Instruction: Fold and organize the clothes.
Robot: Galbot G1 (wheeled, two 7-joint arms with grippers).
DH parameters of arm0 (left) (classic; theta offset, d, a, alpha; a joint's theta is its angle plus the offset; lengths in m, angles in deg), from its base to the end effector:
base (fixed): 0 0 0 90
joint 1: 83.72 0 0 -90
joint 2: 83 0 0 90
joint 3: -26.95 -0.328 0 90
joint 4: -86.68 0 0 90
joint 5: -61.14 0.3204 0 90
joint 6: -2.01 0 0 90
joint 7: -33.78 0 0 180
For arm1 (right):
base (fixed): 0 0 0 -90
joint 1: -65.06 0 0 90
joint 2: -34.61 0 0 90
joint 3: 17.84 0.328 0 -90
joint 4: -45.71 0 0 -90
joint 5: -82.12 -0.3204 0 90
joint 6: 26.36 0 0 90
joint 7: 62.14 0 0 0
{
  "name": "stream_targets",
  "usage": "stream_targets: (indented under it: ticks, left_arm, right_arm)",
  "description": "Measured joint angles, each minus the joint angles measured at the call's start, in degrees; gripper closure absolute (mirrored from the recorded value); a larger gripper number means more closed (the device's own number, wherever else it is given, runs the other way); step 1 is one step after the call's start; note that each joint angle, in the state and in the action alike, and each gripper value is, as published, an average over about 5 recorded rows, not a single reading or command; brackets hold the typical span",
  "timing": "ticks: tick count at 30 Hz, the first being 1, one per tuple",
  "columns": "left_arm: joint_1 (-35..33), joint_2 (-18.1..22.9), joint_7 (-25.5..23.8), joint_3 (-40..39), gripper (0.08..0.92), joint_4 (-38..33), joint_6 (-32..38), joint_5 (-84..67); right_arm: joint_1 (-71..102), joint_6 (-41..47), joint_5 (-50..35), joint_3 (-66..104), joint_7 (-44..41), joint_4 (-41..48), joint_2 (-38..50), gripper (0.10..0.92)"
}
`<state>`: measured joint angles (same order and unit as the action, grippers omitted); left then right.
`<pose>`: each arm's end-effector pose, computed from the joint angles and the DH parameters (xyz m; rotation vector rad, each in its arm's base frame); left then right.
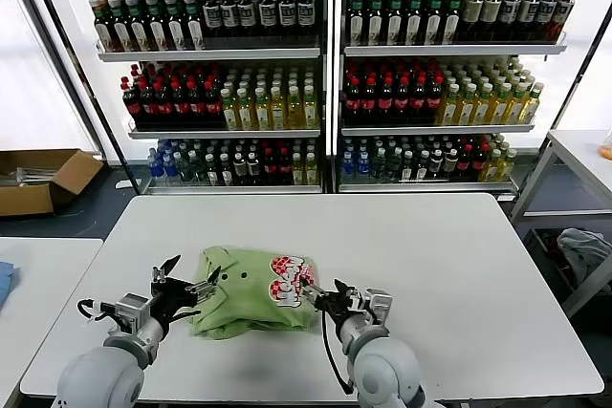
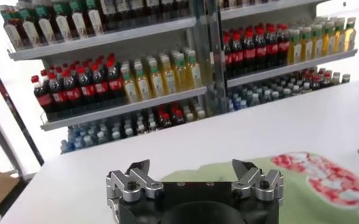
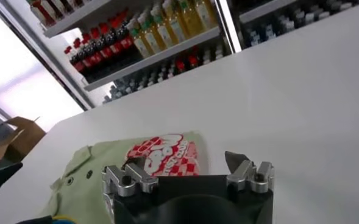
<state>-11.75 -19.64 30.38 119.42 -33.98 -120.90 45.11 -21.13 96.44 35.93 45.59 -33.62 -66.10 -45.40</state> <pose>0.2179 0.0844 -0.2201 -0.2613 -2.7400 -0.2773 0.2503 0.0948 -0.2460 0.3655 -2.4876 -0.5137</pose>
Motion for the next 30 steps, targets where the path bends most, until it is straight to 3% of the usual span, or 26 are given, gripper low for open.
stream_targets:
  ticks: [13, 15, 20, 22, 30]
  left_arm:
    - [-2.3, 0.6, -2.2, -0.8, 0.177, 0.4, 0.2, 1.8]
    - [-2.6, 0.8, -2.6, -1.3, 0.177, 0.3, 0.3, 2.3]
    - [-3.3, 0.9, -3.5, -2.4, 0.177, 0.6, 0.8, 3.9]
    - [-3.5, 0.9, -3.7, -2.5, 0.177, 1.0, 1.0, 4.6]
    - [-3.2, 1.2, -3.2, -2.1, 0.177, 1.3, 1.2, 4.9]
  right_arm:
    - [-1.0, 0.3, -1.6, -2.0, 2.6, 3.5, -1.9, 0.5]
    - [-0.9, 0.3, -1.7, -2.1, 2.8, 3.6, -1.9, 0.504]
    - [-0.5, 0.2, -1.7, -2.4, 2.7, 3.8, -1.8, 0.398]
    - [-0.3, 0.2, -1.6, -2.5, 2.8, 3.8, -1.8, 0.408]
    - [0.6, 0.3, -0.8, -2.4, 3.4, 3.1, -0.9, 0.628]
